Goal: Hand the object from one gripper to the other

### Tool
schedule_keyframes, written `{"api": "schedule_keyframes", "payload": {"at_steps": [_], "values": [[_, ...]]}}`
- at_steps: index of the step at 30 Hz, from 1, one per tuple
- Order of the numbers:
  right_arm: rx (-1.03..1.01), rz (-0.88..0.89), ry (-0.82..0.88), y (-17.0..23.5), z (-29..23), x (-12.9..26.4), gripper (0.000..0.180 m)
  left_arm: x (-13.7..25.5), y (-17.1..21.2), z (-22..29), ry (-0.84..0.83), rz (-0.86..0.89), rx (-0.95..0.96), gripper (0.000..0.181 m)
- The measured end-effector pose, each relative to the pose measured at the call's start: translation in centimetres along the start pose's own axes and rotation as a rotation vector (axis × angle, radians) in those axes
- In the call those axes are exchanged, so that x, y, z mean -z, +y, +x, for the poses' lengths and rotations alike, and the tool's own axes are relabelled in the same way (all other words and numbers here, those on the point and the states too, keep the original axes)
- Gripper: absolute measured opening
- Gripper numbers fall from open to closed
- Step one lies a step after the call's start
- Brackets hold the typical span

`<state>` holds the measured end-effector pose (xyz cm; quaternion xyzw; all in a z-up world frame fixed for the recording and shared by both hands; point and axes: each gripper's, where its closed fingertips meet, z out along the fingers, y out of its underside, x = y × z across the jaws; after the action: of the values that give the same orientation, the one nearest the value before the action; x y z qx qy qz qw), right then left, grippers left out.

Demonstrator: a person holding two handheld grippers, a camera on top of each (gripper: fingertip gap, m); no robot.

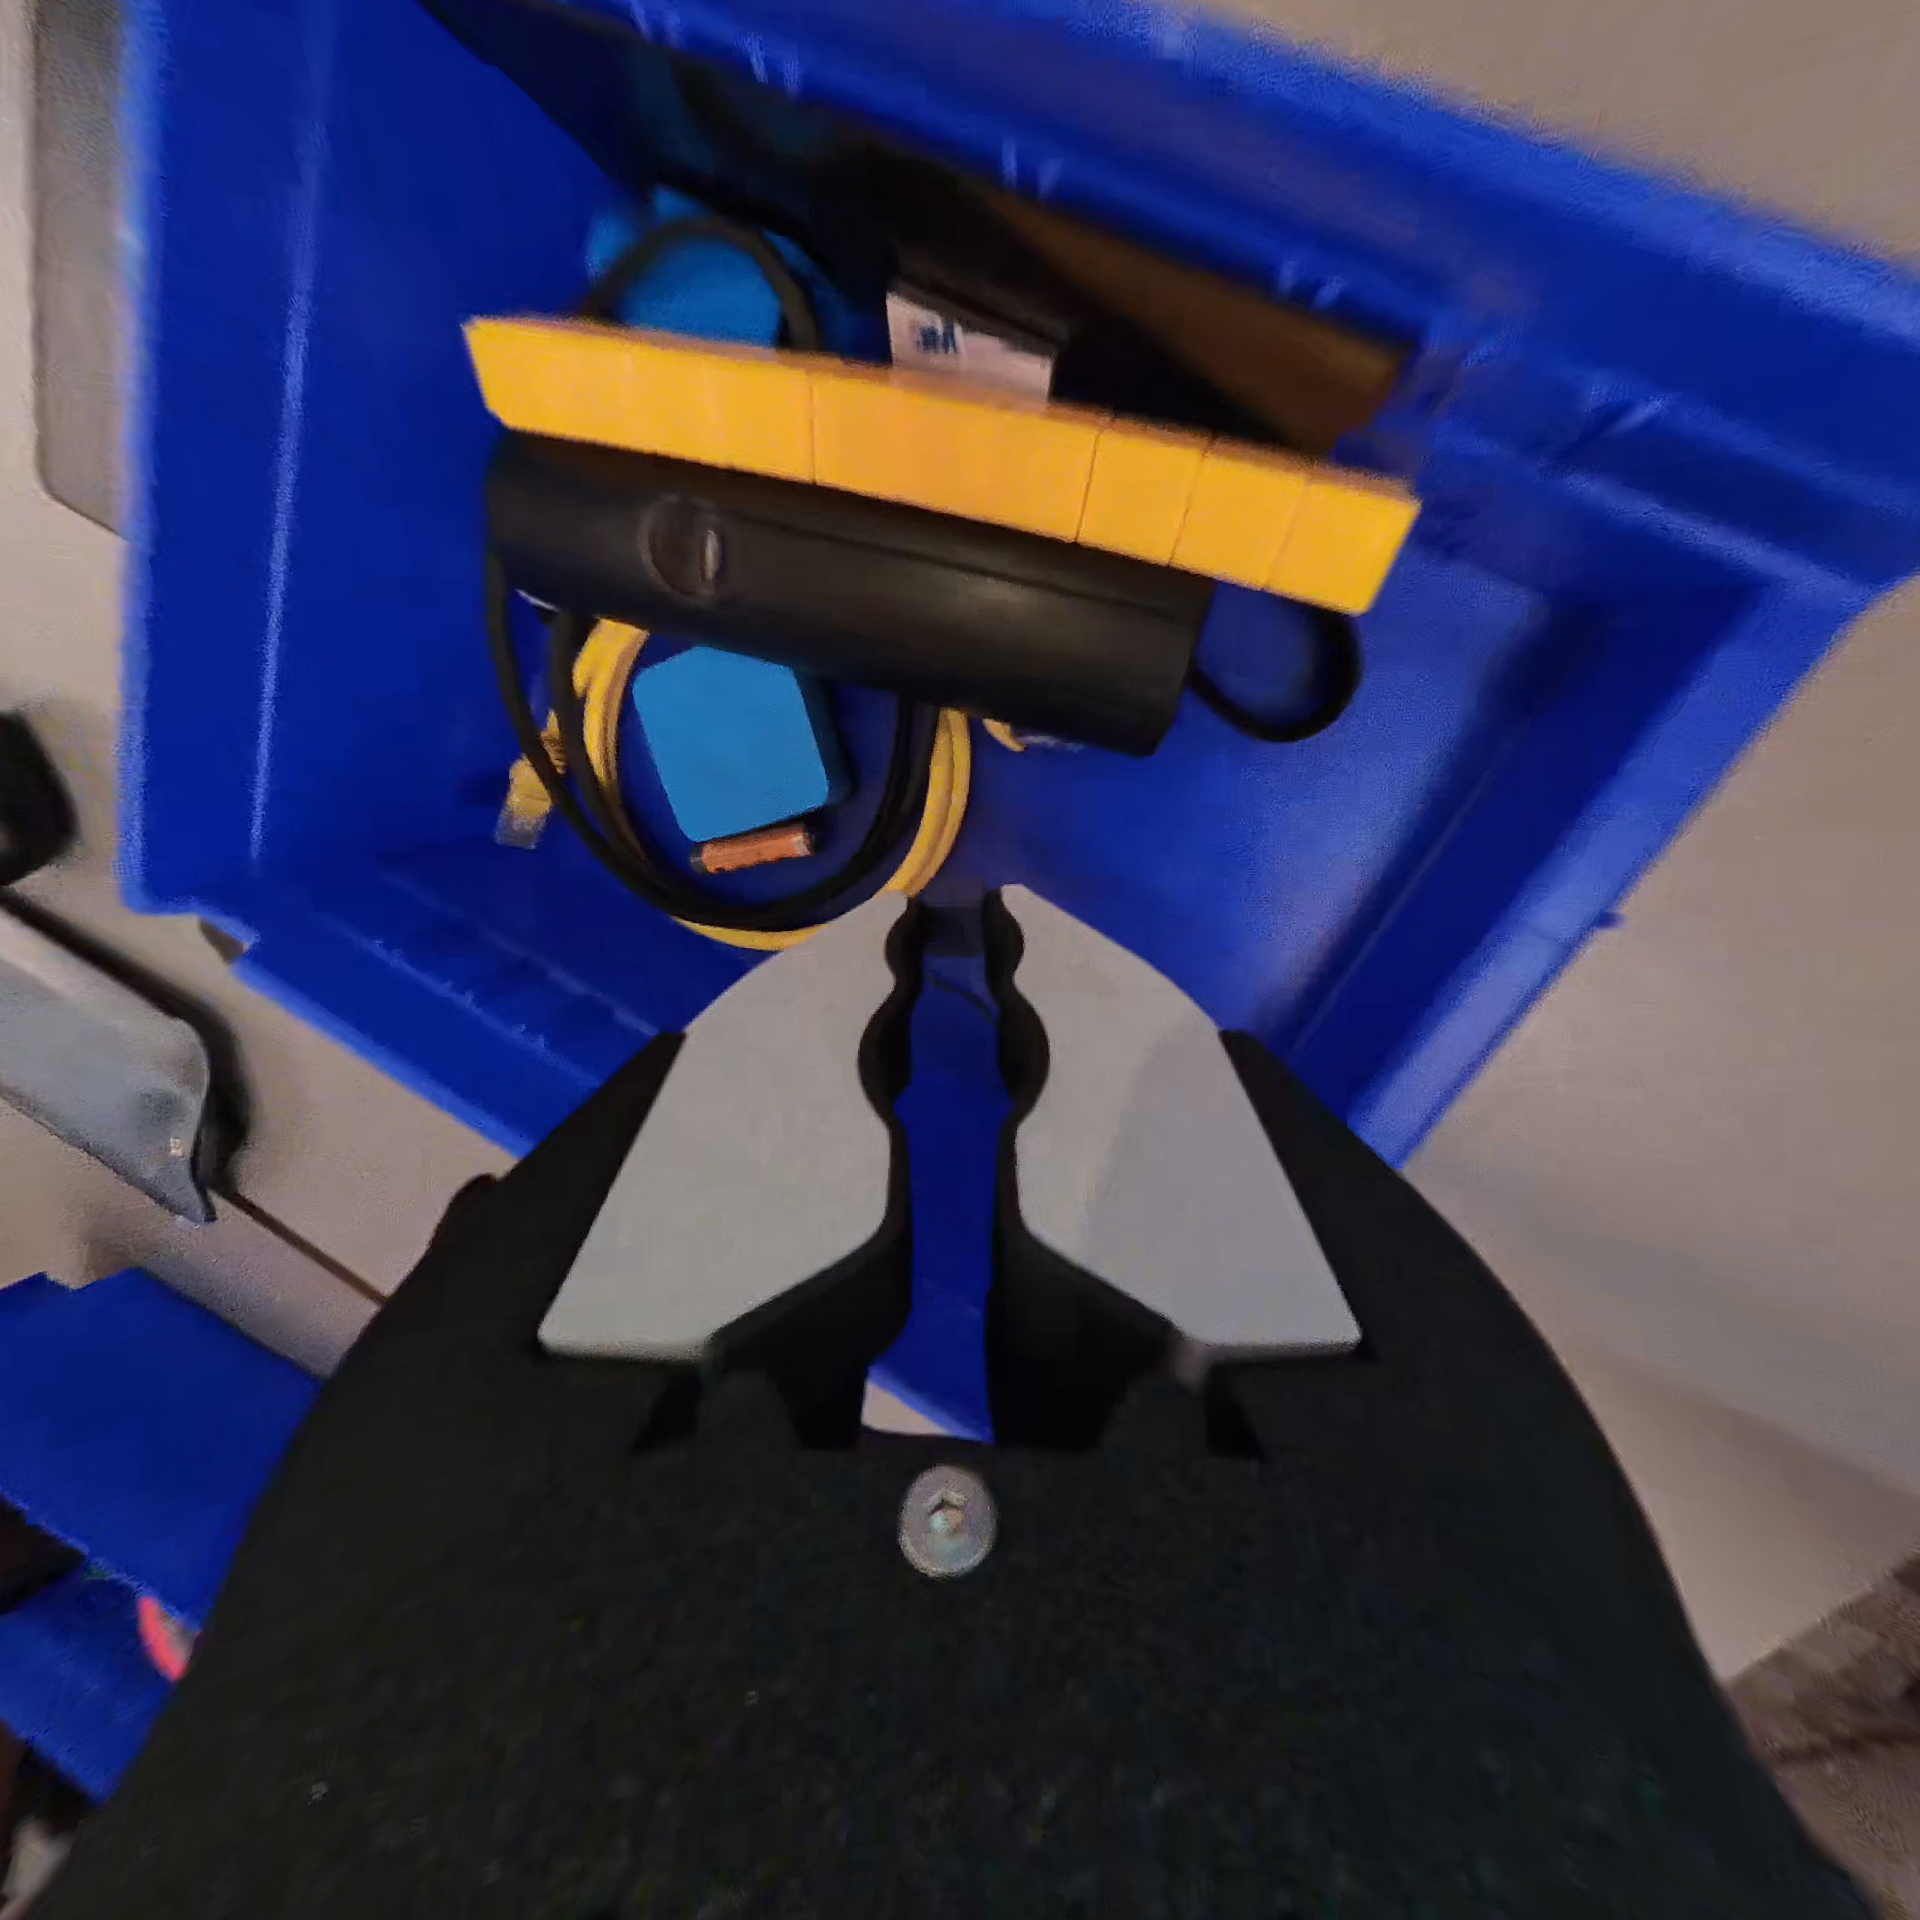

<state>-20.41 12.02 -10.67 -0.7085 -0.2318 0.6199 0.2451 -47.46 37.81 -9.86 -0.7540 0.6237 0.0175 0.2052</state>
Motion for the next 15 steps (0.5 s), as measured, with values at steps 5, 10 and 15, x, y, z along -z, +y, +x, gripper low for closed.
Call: {"api": "schedule_keyframes", "payload": {"at_steps": [5,10,15], "values": [[-0.040,0.047,-0.006,-1.1,0.7,0.1,0.044,1.8,-0.2,1.5,0.007,0.006,0.007,0.010],[-0.023,0.105,-0.034,-2.6,-0.4,-0.7,0.043,5.1,-6.6,4.3,0.081,0.376,-0.027,0.011],[-0.145,0.263,-0.207,-8.5,-0.3,-1.6,0.044,9.6,-16.6,11.7,0.050,0.930,-0.202,0.010]]}}
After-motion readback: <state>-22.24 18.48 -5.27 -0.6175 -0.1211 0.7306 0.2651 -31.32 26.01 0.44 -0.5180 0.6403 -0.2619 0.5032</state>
